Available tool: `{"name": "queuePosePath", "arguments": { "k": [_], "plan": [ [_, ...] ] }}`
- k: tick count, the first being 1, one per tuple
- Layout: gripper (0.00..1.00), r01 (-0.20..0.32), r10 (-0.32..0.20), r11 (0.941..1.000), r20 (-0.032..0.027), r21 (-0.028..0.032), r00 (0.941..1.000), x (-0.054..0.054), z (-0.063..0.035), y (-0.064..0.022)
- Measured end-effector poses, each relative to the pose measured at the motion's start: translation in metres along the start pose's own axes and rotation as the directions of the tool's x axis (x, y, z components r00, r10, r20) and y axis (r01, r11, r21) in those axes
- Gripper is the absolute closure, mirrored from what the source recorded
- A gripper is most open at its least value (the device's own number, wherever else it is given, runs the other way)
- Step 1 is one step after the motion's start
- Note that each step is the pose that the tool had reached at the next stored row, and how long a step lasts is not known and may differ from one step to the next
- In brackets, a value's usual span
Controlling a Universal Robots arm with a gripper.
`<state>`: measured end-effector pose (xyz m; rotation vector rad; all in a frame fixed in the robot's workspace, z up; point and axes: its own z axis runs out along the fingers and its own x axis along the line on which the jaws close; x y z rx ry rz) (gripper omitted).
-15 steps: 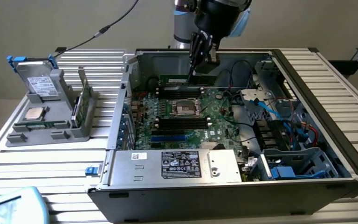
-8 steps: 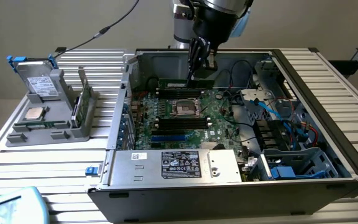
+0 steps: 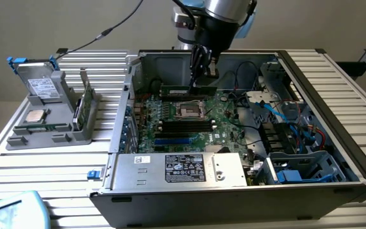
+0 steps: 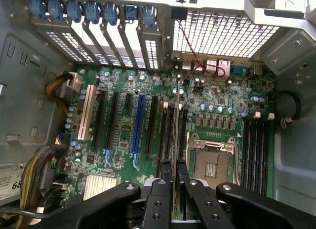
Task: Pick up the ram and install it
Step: 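Insert the ram into the slot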
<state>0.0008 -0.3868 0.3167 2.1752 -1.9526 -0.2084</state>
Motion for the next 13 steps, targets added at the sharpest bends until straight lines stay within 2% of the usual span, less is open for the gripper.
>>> {"name": "queuePosePath", "arguments": {
  "k": [6, 13],
  "plan": [
    [0.85, -0.009, 0.009, 0.9999, 0.0015, 0.0075, 1.0, 0.0, 0.0112, -0.0006],
    [0.85, -0.029, 0.029, 0.9993, 0.0051, 0.0227, 0.9996, 0.0, 0.0215, -0.0024]
  ]
}}
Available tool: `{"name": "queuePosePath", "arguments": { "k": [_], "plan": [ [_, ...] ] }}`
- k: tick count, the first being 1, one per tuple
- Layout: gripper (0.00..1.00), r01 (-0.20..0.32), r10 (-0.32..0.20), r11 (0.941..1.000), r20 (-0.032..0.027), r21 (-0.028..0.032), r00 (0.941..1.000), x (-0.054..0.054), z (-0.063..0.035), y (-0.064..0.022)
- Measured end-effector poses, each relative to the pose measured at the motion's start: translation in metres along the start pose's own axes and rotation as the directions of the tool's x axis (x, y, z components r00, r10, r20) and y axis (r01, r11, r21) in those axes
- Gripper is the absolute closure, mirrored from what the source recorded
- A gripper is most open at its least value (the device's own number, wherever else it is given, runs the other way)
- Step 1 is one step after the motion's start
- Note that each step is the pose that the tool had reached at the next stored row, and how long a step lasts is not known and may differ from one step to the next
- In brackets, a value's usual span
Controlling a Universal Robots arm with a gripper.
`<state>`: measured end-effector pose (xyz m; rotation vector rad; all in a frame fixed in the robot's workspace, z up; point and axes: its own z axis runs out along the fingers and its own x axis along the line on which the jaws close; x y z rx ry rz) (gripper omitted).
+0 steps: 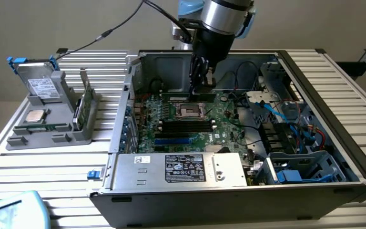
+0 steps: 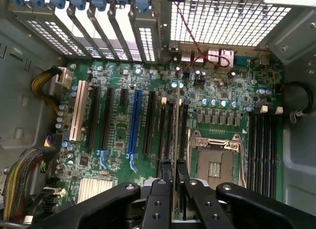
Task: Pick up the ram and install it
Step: 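Insert the ram into the slot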
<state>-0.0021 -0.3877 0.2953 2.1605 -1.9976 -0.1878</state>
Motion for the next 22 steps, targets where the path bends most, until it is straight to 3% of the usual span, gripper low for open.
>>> {"name": "queuePosePath", "arguments": {
  "k": [6, 9, 13, 22],
  "plan": [
    [0.85, -0.02, 0.02, 0.9997, 0.0021, 0.0167, 0.9998, 0.001, 0.0075, -0.0016],
    [0.85, -0.024, 0.024, 0.9995, 0.0, 0.0204, 0.9997, 0.001, 0.0114, -0.0024],
    [0.85, -0.027, 0.027, 0.9994, -0.0072, 0.0218, 0.9996, 0.002, 0.0163, -0.0033],
    [0.85, -0.031, 0.032, 0.9993, -0.0299, 0.0207, 0.999, 0.001, 0.0263, -0.0049]
  ]
}}
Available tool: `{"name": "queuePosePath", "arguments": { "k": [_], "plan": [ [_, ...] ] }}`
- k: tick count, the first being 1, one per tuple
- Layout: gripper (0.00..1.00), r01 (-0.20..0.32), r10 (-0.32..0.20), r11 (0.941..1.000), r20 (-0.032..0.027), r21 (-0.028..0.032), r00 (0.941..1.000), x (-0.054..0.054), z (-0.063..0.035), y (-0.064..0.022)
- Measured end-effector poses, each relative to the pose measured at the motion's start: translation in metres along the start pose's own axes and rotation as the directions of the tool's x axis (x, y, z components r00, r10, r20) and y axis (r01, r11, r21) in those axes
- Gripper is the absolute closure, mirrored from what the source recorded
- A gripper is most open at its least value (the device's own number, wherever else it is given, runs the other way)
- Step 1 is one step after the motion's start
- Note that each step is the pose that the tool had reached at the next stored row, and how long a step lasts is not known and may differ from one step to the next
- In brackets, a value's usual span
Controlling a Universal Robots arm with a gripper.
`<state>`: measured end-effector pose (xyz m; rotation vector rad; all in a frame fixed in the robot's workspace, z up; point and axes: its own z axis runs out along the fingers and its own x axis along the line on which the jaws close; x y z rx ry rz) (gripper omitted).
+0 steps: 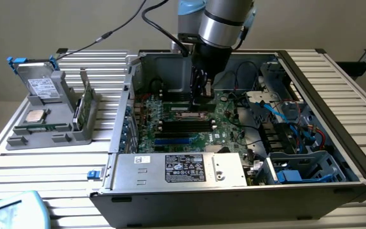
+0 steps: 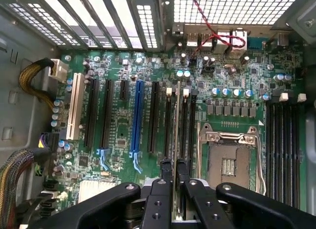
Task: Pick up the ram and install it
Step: 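Insert the ram into the slot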
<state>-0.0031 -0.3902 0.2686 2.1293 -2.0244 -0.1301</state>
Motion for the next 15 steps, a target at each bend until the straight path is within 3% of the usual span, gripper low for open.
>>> {"name": "queuePosePath", "arguments": {
  "k": [15],
  "plan": [
    [0.85, -0.008, 0.008, 1.0, -0.0396, -0.0017, 0.9992, -0.001, 0.0172, 0.0003]
  ]
}}
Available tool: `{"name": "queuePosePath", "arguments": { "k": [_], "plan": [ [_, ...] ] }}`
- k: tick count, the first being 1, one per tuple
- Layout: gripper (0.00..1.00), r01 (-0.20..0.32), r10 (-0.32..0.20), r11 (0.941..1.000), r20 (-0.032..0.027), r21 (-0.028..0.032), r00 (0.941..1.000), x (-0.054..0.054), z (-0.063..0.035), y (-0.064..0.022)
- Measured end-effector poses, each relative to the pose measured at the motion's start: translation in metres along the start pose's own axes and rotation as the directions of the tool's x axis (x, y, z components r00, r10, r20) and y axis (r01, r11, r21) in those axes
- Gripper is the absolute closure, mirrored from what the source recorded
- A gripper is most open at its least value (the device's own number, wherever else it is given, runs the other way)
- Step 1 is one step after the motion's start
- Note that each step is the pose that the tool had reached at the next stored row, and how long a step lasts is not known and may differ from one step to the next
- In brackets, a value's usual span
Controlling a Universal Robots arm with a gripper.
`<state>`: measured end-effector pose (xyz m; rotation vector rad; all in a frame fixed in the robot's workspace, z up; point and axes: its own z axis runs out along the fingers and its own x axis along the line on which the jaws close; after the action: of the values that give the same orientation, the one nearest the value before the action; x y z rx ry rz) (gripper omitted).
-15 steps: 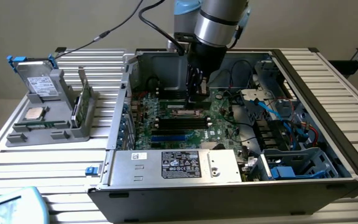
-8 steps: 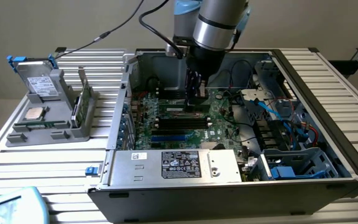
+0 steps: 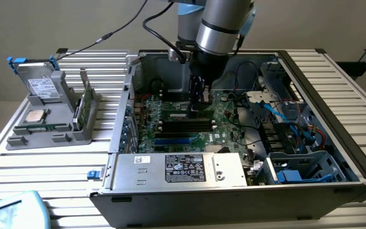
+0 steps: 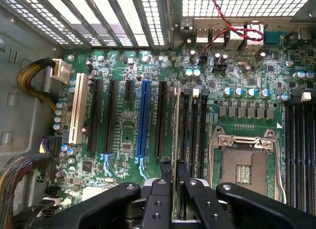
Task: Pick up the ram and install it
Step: 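Insert the ram into the slot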
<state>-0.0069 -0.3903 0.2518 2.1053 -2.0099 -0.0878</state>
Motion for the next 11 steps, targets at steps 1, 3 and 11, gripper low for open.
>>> {"name": "queuePosePath", "arguments": {
  "k": [1, 3, 11],
  "plan": [
    [0.85, 0.0, 0.0, 1.0, -0.0014, 0.0, 1.0, 0.0, 0.0014, -0.0001],
    [0.85, -0.001, 0.001, 1.0, -0.0036, 0.0, 1.0, -0.001, 0.0049, -0.0002],
    [0.85, -0.002, 0.002, 1.0, -0.0088, 0.0004, 1.0, -0.002, 0.0189, -0.0026]
  ]
}}
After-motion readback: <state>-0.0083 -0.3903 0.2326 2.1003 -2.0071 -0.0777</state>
